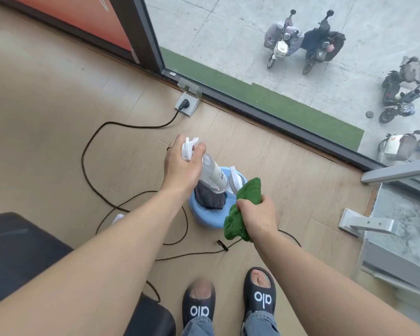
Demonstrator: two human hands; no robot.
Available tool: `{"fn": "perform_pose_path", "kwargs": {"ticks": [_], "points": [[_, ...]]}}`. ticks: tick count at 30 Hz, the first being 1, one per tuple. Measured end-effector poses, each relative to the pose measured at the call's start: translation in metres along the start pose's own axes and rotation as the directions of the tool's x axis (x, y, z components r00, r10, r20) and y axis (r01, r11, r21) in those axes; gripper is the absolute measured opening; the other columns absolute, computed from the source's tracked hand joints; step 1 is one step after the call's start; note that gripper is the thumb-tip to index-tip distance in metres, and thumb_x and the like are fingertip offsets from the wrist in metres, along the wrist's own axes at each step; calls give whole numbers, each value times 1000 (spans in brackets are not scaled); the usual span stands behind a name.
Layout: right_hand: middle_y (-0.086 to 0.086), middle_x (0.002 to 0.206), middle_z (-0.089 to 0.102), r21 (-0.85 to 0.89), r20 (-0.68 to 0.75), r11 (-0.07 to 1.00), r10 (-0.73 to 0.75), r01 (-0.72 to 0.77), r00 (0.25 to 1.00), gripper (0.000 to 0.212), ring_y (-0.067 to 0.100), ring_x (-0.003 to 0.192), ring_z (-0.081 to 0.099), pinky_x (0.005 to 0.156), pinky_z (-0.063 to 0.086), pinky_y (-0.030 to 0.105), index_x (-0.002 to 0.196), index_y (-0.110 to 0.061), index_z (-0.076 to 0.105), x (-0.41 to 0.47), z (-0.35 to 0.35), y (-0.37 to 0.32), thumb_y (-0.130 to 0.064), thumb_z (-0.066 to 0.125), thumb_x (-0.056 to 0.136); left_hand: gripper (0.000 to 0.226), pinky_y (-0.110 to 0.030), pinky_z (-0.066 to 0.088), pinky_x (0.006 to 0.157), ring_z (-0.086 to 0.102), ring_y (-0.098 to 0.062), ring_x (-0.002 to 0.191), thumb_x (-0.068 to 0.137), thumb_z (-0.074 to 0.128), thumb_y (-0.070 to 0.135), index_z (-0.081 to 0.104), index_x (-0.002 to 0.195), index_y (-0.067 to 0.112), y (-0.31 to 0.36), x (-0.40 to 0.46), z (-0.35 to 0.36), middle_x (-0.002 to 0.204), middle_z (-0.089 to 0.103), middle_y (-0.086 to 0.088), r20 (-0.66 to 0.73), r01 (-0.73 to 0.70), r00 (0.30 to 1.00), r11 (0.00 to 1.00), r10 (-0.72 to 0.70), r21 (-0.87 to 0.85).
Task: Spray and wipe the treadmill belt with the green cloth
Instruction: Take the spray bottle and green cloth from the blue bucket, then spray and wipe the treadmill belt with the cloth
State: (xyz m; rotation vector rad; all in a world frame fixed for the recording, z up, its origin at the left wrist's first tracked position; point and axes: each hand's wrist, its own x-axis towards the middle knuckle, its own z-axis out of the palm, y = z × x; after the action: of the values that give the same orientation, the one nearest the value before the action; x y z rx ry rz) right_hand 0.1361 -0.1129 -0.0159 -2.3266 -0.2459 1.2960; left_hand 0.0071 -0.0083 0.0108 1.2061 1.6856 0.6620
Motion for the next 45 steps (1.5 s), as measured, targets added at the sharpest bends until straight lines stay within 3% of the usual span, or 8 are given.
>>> {"fn": "perform_pose_path", "kwargs": {"ticks": [9, 15, 27, 30, 33, 35, 38, 45], "points": [[7, 88, 70, 2, 280, 979, -195, 203, 940, 22, 29, 77, 68, 68, 56, 40, 91, -28, 57, -133, -18, -65, -18, 68, 75, 28, -9, 39, 53, 57, 5, 58, 107, 53, 39, 49, 105, 11, 68, -112, -100, 79, 72, -6, -56, 81, 995, 991, -87, -103], [9, 94, 72, 16, 418, 990, -131, 137, 899, 9, 29, 90, 69, 86, 58, 48, 92, -21, 64, -211, -24, -65, -19, 67, 84, 43, -34, 55, 71, 67, -24, 63, 104, 59, 44, 63, 72, 15, 73, -187, -165, 52, 61, 6, -92, 274, 946, 917, -312, -290], [16, 96, 69, -19, 682, 996, 78, -89, 727, 33, 27, 73, 67, 65, 58, 37, 123, -10, 57, -322, -76, 26, -14, 56, 91, 58, -39, 57, 72, 68, -24, 62, 94, 63, 67, 67, 96, 9, 105, -332, -220, 90, 71, -7, -46, 436, 800, 631, -599, -642], [17, 102, 70, -84, 754, 985, 160, -148, 638, 33, 30, 87, 69, 86, 58, 47, 126, -6, 57, -345, -93, 50, -15, 47, 96, 62, -45, 61, 81, 70, -27, 78, 90, 61, 74, 67, 96, 13, 104, -353, -239, 89, 70, -3, 12, 450, 798, 583, -602, -677], [18, 107, 66, -66, 785, 979, 170, -193, 595, 38, 33, 100, 63, 104, 45, 50, 122, -5, 60, -368, -96, 68, -20, 53, 87, 51, -41, 61, 78, 70, -25, 78, 90, 69, 65, 64, 97, 15, 99, -381, -251, 84, 67, -2, 48, 454, 804, 560, -592, -694], [16, 93, 65, -24, 801, 980, 138, -199, 583, 31, 31, 90, 64, 92, 50, 43, 109, -7, 59, -389, -95, 87, -21, 57, 82, 31, -29, 58, 61, 67, -23, 70, 93, 77, 39, 60, 101, 13, 88, -410, -258, 80, 65, -4, 33, 419, 839, 608, -543, -675], [11, 70, 61, 51, 799, 977, 85, -208, 595, 14, 25, 62, 62, 60, 53, 31, 93, -7, 54, -417, -93, 123, -18, 47, 93, 19, -26, 57, 58, 72, -19, 73, 94, 76, 15, 60, 104, 19, 67, -457, -270, 86, 69, -5, 3, 347, 890, 675, -455, -651], [13, 72, 65, -88, 644, 996, 73, -21, 762, 12, 26, 60, 63, 58, 55, 34, 96, -10, 57, -481, -90, 180, -17, 59, 86, 11, -26, 53, 57, 64, -20, 56, 99, 63, 9, 61, 103, 19, 32, -549, -305, 71, 67, -7, -17, 318, 877, 607, -480, -728]]}}
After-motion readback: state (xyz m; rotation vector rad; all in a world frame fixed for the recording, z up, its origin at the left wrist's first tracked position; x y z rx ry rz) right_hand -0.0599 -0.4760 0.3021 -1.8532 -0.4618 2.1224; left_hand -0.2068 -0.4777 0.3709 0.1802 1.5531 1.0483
